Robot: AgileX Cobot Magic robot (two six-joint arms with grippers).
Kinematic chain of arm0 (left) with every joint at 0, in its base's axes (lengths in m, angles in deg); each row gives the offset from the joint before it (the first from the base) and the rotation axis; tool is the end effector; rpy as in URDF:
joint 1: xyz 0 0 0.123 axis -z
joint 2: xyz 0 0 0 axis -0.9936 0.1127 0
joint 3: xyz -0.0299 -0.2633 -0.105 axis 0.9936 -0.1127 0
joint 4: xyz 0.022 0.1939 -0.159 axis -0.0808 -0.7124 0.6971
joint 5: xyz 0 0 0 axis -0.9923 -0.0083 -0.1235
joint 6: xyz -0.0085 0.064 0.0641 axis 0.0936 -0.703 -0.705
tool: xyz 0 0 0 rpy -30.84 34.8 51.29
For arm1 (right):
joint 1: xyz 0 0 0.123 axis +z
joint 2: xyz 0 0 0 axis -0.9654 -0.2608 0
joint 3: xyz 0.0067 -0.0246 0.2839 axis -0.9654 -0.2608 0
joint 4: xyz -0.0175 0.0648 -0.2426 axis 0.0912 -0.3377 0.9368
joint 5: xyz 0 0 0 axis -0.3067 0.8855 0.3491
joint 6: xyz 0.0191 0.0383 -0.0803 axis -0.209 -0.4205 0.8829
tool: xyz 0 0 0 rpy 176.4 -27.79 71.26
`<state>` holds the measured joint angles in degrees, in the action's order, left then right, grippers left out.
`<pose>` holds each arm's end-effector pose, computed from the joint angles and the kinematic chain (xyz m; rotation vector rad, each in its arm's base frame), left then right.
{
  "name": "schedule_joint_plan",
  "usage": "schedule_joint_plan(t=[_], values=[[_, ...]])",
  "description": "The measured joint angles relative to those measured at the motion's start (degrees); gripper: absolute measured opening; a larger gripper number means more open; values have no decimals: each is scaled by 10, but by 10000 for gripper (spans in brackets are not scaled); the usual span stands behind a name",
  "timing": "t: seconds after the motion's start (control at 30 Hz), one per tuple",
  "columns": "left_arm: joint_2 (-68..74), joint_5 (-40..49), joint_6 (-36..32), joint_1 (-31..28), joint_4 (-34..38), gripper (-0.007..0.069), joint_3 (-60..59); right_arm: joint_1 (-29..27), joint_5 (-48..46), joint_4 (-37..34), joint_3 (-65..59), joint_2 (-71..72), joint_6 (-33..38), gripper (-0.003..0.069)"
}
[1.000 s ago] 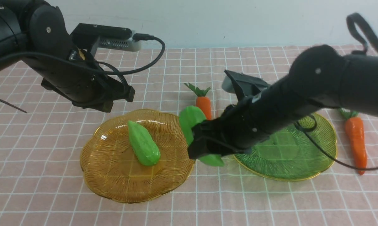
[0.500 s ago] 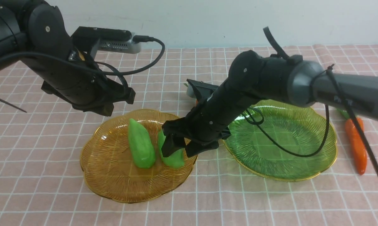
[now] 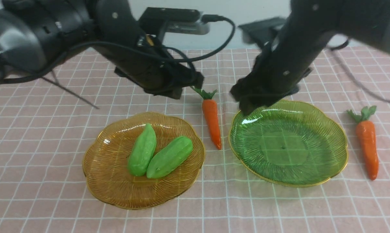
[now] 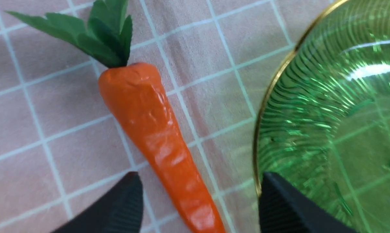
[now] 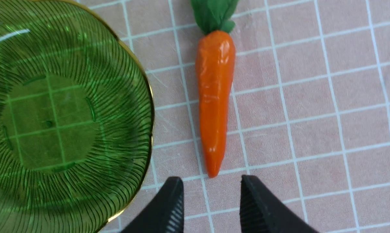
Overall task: Put different types of vegetables on the plate.
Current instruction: 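Pick up the carrot from the table and place it on the green plate with the left gripper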
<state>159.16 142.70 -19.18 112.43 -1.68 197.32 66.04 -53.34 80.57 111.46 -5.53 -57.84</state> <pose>0.4407 -0.2551 0.2338 0.4251 2.6042 -0.4024 0.3237 -0.0417 0.3172 0.3274 2.8728 0.1237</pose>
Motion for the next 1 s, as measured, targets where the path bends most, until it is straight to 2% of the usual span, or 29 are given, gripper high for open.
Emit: schedule_joint_plan(t=[0.1,0.37,0.57,0.6,0.8,1.0], values=[[35,-27,4,0,-13,489,12,-17,11,-23,-5,-9,18,306],[75,-52,49,0,-59,493,13,-18,60,-49,-6,-61,30,498],[92,-55,55,0,-58,486,13,-18,74,-49,-7,-100,30,527],[95,-54,57,0,-58,473,13,-18,74,-49,-7,-108,30,528],[99,-39,63,0,-62,195,27,-18,79,-48,-7,-141,27,530],[77,20,62,0,-87,179,85,-18,86,-46,-7,-149,25,530]])
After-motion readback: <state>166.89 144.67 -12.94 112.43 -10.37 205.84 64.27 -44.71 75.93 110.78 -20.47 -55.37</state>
